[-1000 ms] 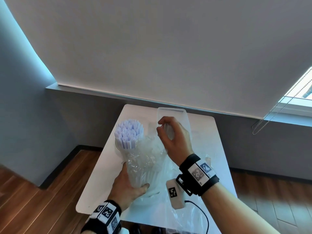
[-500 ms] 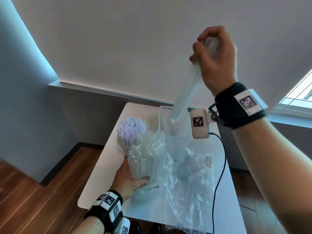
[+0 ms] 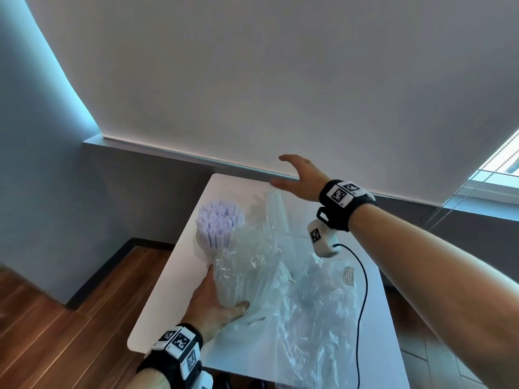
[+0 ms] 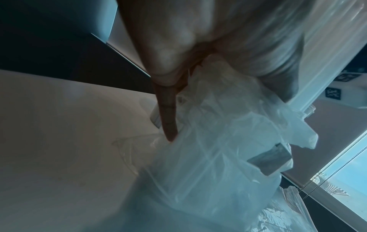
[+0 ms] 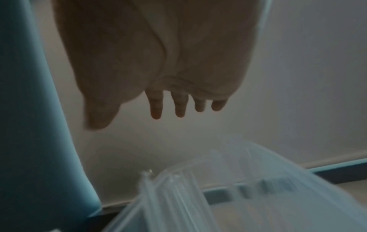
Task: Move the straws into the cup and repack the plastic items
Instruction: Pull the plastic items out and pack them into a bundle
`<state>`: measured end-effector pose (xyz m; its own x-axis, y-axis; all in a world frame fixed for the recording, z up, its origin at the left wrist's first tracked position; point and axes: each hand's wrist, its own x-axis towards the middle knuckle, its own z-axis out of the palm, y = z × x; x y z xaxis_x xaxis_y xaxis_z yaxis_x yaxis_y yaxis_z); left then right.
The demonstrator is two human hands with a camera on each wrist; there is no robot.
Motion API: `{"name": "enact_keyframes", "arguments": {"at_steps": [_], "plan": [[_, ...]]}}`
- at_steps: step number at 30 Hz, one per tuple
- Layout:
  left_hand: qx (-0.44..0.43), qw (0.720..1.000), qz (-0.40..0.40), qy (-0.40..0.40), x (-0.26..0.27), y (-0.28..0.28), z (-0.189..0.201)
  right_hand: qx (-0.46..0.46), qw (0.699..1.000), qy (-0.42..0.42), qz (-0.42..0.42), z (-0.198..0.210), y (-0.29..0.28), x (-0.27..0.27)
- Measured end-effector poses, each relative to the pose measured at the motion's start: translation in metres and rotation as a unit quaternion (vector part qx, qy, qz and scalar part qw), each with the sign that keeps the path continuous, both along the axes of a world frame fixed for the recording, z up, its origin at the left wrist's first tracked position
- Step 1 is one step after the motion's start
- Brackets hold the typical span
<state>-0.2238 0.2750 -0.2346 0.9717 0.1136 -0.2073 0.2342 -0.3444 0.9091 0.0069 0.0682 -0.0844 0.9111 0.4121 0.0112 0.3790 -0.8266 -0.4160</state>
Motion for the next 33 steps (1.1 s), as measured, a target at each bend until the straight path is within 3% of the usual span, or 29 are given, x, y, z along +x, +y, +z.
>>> {"name": "enact_keyframes", "arguments": {"at_steps": [2, 5, 8, 12, 20, 33], "plan": [[0.007, 1.0, -0.007, 0.0, 0.0, 0.0, -0.001, 0.047, 0.998, -0.052, -0.007, 0.008, -0.002, -0.01], [0.015, 1.0, -0.017, 0.0, 0.0, 0.001, -0.002, 0.099, 0.993, -0.032, 0.056, 0.023, -0.005, -0.05], [0.016, 1.0, -0.016, -0.003, 0.0, 0.0, -0.001, 0.056, 0.987, 0.041, 0.143, 0.021, -0.011, -0.102], [0.027, 1.0, -0.015, -0.005, 0.001, 0.0, -0.002, 0.027, 0.983, 0.028, 0.177, -0.007, -0.017, -0.142], [0.04, 0.999, -0.009, 0.003, 0.0, -0.001, -0.001, 0.169, 0.98, -0.048, 0.095, -0.051, -0.012, -0.151], [0.005, 1.0, 0.012, 0.027, 0.0, 0.002, -0.007, 0.258, 0.963, -0.069, 0.029, -0.082, 0.014, -0.17]]}}
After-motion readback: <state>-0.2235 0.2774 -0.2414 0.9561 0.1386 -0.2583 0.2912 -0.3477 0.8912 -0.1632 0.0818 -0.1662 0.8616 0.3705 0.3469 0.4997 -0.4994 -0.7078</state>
